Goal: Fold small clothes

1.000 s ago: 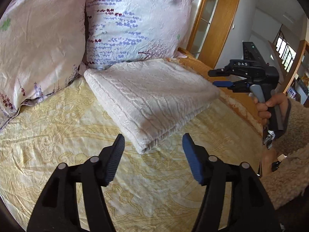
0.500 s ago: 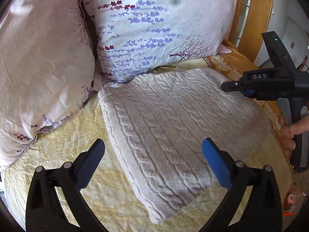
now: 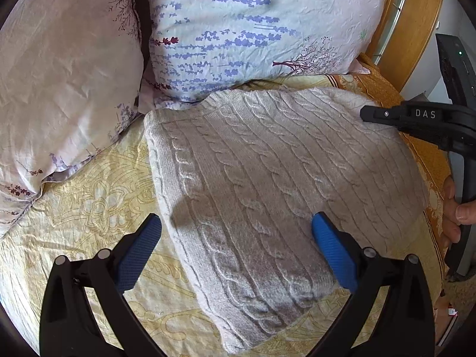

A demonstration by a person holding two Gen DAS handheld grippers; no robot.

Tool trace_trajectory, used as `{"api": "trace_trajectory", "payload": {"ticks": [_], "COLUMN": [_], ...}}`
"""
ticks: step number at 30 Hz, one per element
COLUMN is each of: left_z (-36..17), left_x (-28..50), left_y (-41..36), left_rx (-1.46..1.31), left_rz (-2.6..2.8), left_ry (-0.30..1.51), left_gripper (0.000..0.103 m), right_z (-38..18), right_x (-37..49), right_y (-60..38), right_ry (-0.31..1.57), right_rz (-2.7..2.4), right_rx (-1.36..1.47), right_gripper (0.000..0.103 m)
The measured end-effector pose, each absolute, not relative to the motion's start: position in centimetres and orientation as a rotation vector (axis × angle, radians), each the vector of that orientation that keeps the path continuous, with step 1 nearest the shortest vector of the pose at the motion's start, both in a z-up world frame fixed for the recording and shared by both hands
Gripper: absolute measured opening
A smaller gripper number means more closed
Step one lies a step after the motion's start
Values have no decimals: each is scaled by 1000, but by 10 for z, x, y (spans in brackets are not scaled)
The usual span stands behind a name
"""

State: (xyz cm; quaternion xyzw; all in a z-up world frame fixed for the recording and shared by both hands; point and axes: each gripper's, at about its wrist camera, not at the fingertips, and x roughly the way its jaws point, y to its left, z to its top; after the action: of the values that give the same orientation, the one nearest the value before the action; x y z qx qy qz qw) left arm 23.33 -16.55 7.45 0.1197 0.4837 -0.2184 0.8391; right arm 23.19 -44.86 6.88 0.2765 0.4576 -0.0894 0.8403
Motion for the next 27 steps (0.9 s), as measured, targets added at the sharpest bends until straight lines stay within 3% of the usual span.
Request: {"api": "trace_trajectory", "payload": {"ticks": [14, 22, 24, 27], "left_z": [78, 70, 67, 60], "left_x": [266, 269, 269, 272], "left_y": [-107, -115, -120, -125], "left_rx": [-21, -2, 1, 1], "left_rz": [-390, -443, -465, -488], "left_ry": [1064, 1099, 1111, 1144], "left_gripper": [101, 101, 101, 101], "right_z": [33, 37, 40, 41], "right_x": [236, 236, 232, 221], "right_y": [-463, -459, -469, -485], "right_ry": [1066, 1078, 1057, 1027], "right_rz": [-266, -241, -205, -171], "right_rx": [611, 633, 711, 827], "right_gripper": [9, 10, 15, 41]}}
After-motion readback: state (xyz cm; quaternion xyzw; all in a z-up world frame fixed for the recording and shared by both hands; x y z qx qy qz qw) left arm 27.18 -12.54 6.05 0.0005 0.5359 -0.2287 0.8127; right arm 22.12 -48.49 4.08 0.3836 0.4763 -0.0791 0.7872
